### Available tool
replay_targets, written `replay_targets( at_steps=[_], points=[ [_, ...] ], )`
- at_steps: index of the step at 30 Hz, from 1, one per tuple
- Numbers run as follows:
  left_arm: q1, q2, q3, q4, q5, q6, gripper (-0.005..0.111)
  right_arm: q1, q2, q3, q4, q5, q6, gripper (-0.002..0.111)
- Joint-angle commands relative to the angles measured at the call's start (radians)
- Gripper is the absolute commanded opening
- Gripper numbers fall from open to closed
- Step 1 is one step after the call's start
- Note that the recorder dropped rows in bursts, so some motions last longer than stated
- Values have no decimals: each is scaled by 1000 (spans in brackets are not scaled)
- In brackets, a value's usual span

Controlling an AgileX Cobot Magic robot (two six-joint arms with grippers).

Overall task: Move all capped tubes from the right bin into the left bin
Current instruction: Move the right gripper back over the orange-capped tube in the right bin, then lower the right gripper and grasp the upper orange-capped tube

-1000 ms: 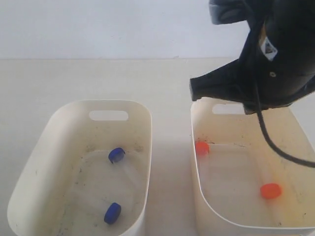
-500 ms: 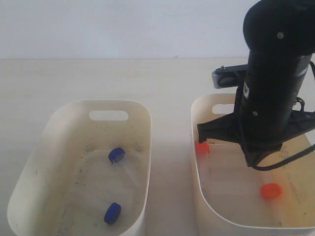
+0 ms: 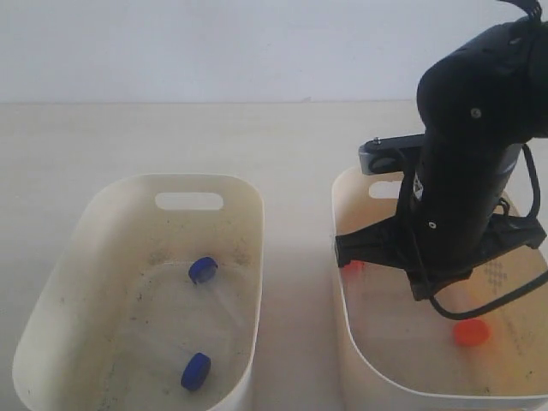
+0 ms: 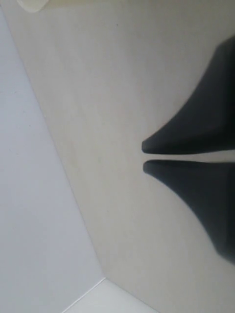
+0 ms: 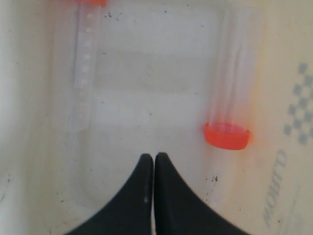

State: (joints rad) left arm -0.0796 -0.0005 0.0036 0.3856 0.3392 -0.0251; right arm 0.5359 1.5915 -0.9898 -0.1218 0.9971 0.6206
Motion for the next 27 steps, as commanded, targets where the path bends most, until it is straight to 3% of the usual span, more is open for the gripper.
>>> replay_targets(
  at_steps=[1, 27],
  points=[
    [-5, 0, -4, -3, -3, -10, 4, -19, -3, 3, 3, -38, -7, 0],
    [-5, 0, -4, -3, -3, -10, 4, -88, 36, 87, 61, -163, -69, 0]
  ],
)
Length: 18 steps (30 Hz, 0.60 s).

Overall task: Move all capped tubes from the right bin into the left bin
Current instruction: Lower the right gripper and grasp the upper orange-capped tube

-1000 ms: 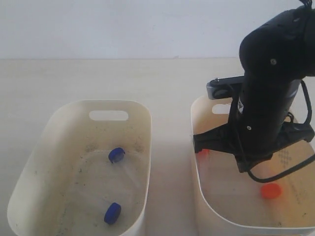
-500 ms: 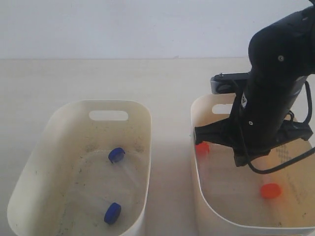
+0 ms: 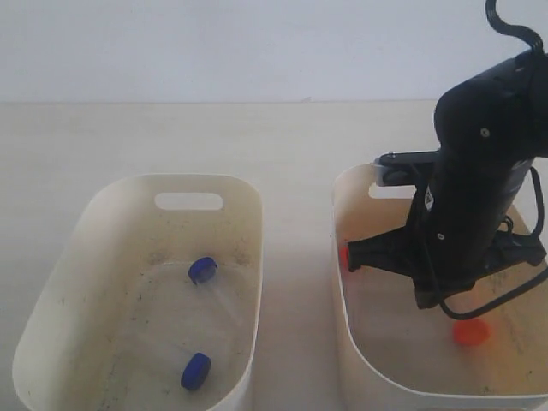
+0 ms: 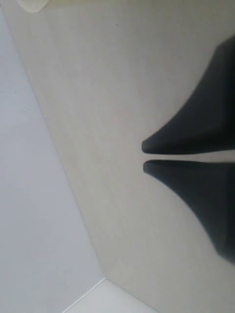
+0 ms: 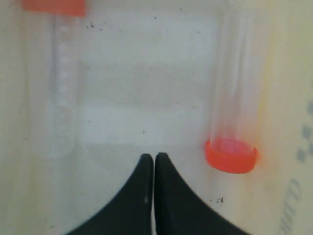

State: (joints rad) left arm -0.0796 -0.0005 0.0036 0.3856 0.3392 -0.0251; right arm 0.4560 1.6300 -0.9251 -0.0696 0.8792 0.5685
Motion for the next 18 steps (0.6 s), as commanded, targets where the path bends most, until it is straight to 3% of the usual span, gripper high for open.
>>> replay_targets(
  at_steps=[1, 13, 18],
  points=[
    [-5, 0, -4, -3, -3, -10, 4, -8, -3, 42, 37, -90, -32, 0],
    [-5, 0, -4, -3, -3, -10, 4, -8, 96, 67, 70, -134, -48, 0],
    [-5, 0, -4, -3, -3, -10, 4, -8, 128, 65, 169, -204, -128, 0]
  ],
)
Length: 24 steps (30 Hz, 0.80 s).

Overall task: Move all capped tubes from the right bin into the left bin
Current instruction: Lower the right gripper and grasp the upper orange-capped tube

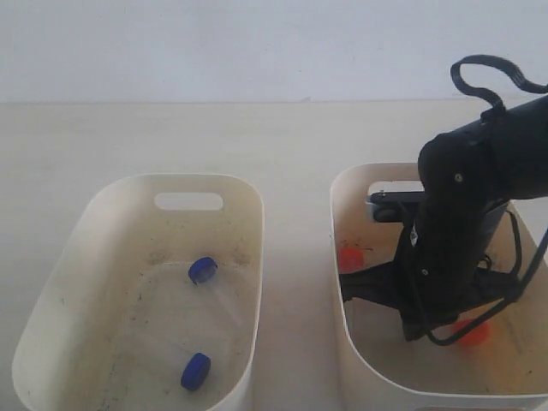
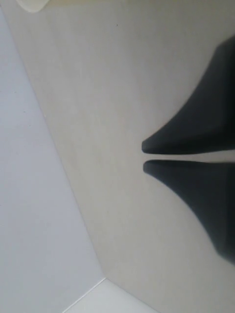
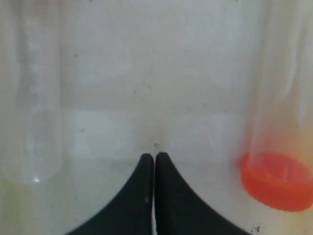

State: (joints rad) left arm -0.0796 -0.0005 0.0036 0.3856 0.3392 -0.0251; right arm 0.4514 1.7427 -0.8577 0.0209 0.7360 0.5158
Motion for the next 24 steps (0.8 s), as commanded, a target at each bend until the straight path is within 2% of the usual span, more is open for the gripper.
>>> replay_targets(
  at_steps=[1, 6, 24],
  points=[
    [-5, 0, -4, -3, -3, -10, 4, -4, 15, -2, 108, -81, -102, 0],
    [-5, 0, -4, -3, -3, -10, 4, -4, 15, -2, 153, -137, -144, 0],
    [-5, 0, -4, -3, -3, -10, 4, -4, -23, -2, 151, -165, -159, 0]
  ],
)
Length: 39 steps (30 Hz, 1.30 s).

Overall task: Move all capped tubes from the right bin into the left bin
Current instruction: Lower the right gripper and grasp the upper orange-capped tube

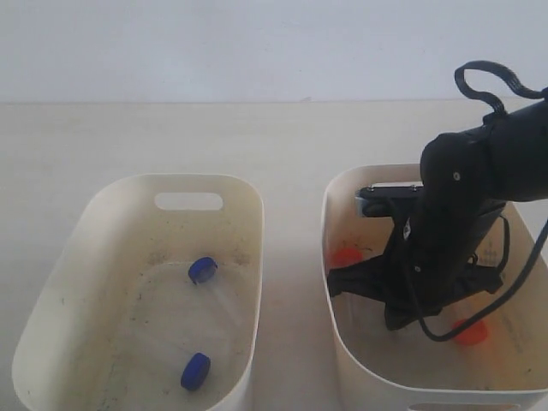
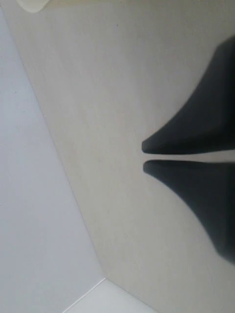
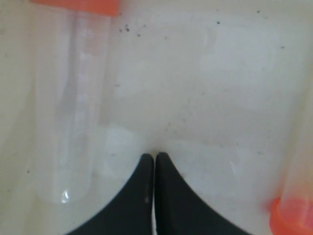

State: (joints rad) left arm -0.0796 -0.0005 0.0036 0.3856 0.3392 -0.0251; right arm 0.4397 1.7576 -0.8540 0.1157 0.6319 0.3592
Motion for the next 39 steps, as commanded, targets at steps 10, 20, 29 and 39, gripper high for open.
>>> replay_targets(
  at_steps=[10, 20, 29, 39],
  points=[
    [-5, 0, -4, -3, -3, -10, 4, 8, -70, -6, 55, -56, -10, 0],
    [-5, 0, -4, -3, -3, -10, 4, 8, -70, -6, 63, -108, -3, 3],
    [-5, 0, -4, -3, -3, -10, 4, 8, -70, -6, 115, -183, 39, 105],
    [-5, 0, -4, -3, -3, -10, 4, 8, -65, -6, 115, -250, 51, 105]
  ],
)
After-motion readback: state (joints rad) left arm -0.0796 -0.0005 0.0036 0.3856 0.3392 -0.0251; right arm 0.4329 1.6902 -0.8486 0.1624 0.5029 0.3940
